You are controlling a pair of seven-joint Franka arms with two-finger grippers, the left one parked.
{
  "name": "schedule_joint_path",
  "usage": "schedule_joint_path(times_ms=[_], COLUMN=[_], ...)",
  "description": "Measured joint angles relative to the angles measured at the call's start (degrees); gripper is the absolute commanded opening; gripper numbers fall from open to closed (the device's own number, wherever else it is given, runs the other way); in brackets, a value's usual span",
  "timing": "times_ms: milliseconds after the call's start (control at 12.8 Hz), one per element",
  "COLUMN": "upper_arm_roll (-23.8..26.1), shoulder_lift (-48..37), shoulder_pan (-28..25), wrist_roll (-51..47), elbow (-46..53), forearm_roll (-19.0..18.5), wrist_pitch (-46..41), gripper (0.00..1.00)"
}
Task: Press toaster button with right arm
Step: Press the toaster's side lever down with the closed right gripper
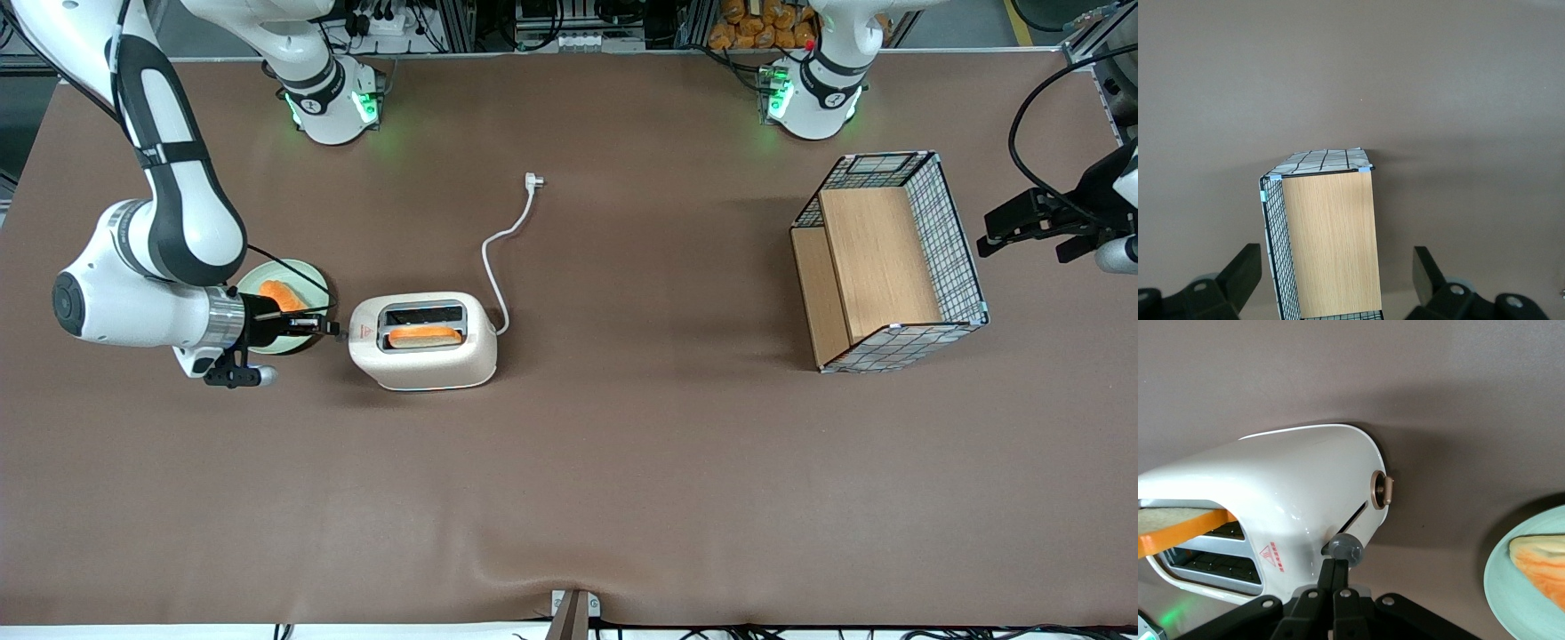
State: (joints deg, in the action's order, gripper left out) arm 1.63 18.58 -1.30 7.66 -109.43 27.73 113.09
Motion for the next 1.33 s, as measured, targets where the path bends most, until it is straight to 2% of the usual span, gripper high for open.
schedule_joint_path(times_ms=[1094,1328], upper_arm_roll=[-0.04,-0.32], shoulder_lift=[2.59,3.70], shoulder_pan=[0.00,0.04], wrist_roll=[1.48,3.30], elbow=[-0.64,-0.70], forearm_roll=[1.00,2.65], wrist_pitch=[2.17,2.54], gripper=[0.00,0.00])
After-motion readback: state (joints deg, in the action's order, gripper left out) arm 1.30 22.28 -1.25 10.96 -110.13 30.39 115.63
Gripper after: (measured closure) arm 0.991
